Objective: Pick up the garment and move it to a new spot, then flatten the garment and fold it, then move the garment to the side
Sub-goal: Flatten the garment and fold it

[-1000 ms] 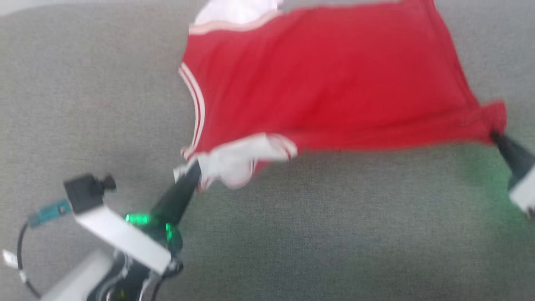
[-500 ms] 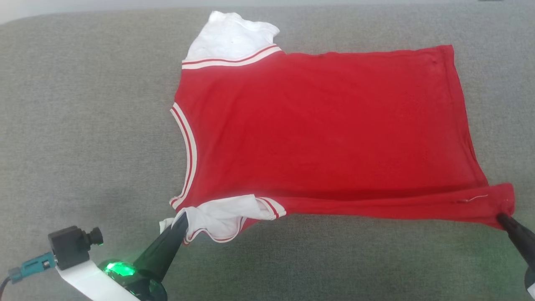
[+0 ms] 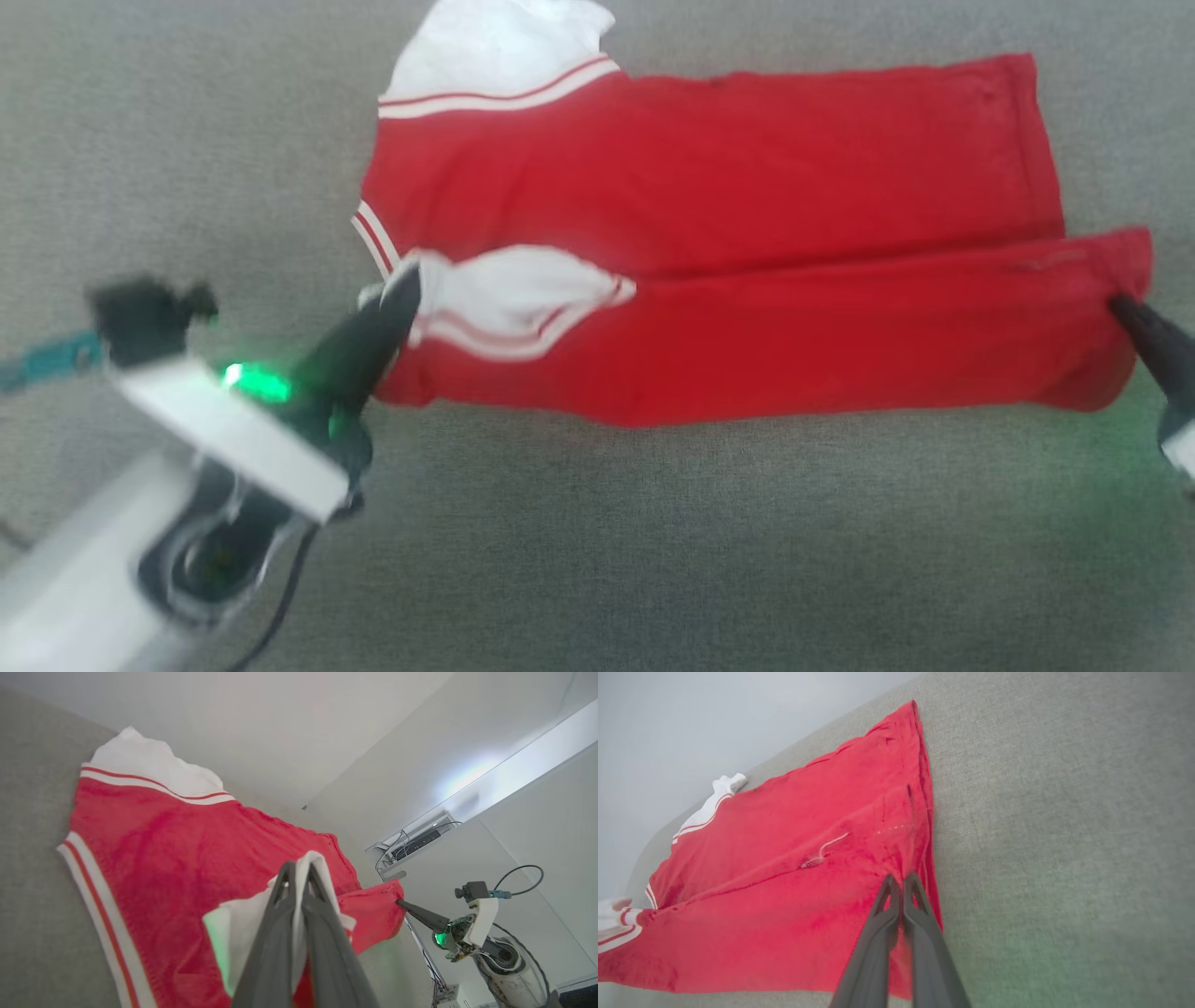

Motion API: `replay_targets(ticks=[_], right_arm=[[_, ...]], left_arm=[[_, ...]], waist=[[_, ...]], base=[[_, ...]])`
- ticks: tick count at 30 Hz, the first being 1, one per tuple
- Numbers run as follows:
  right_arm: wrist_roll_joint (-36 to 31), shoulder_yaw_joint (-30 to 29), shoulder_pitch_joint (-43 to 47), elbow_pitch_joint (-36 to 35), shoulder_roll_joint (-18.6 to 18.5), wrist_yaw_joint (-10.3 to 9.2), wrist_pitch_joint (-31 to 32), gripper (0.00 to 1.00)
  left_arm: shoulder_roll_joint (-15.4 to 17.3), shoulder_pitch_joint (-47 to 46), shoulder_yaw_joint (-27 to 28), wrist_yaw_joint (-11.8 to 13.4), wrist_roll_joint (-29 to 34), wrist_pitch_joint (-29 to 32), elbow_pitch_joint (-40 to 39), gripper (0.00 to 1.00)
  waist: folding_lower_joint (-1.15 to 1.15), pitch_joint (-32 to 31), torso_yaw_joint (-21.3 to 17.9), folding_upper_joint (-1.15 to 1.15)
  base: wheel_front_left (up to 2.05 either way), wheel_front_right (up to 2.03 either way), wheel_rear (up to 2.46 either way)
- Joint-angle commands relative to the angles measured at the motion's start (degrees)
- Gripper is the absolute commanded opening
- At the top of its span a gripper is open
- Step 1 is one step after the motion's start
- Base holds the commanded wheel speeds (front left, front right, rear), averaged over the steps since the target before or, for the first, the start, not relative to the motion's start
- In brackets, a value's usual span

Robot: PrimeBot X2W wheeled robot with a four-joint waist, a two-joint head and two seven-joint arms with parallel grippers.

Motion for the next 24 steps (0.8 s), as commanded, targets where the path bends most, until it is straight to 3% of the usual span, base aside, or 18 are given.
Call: replay_targets(ticks=[1,7,16,18,19,20,21,22,24], right_arm=[[-0.93,1.13,-3.15,2.68,-0.62,0.01,-0.37,0.00],[-3.25,3.77,-7.02,7.17,-1.26,0.02,-1.81,0.00],[-4.42,8.78,-7.64,11.18,-2.49,0.01,-6.29,0.00],[-4.87,9.69,-7.68,11.54,-2.98,0.01,-7.50,0.00],[-5.10,10.27,-7.61,11.65,-3.44,0.01,-8.08,0.07],[-5.45,10.74,-7.38,11.73,-3.94,0.01,-8.67,0.38],[-5.77,10.97,-7.05,11.82,-4.33,0.01,-9.25,0.86],[-5.98,11.16,-6.76,11.88,-4.67,0.01,-9.87,1.00],[-6.23,11.68,-6.05,11.87,-5.31,0.02,-10.82,1.00]], left_arm=[[-1.00,-4.26,-1.00,0.02,-1.17,1.55,3.23,0.00],[-2.90,-11.60,-3.50,0.02,-0.93,3.15,11.62,0.00],[-2.43,-16.54,-11.29,0.02,3.86,1.66,23.16,0.02],[-1.85,-17.30,-13.05,0.02,5.23,0.71,25.31,0.43],[-1.61,-17.69,-14.20,0.03,6.25,0.37,26.17,0.85],[-1.35,-18.12,-15.53,0.03,7.43,0.07,26.94,1.00],[-1.23,-18.66,-16.56,0.03,7.66,-0.05,27.62,1.00],[-1.06,-19.29,-17.47,0.03,7.92,-0.15,28.01,1.00],[-0.06,-20.29,-19.00,0.03,8.74,-0.57,28.61,1.00]], waist=[[0.00,1.88,-0.46,0.00],[0.00,4.50,-0.90,0.00],[0.00,5.83,-2.29,0.00],[0.00,5.32,-2.42,0.00],[0.00,4.87,-2.41,0.00],[0.00,4.31,-2.38,0.00],[0.00,3.66,-2.30,0.00],[0.00,2.97,-2.16,0.00],[0.00,1.48,-1.88,0.00]], base=[[0.00,0.00,0.00],[0.00,0.00,0.00],[0.00,0.00,0.00],[0.00,0.00,0.00],[0.00,0.00,0.00],[0.00,0.00,0.00],[0.00,0.00,0.00],[0.00,0.00,0.00],[0.00,0.00,0.00]])
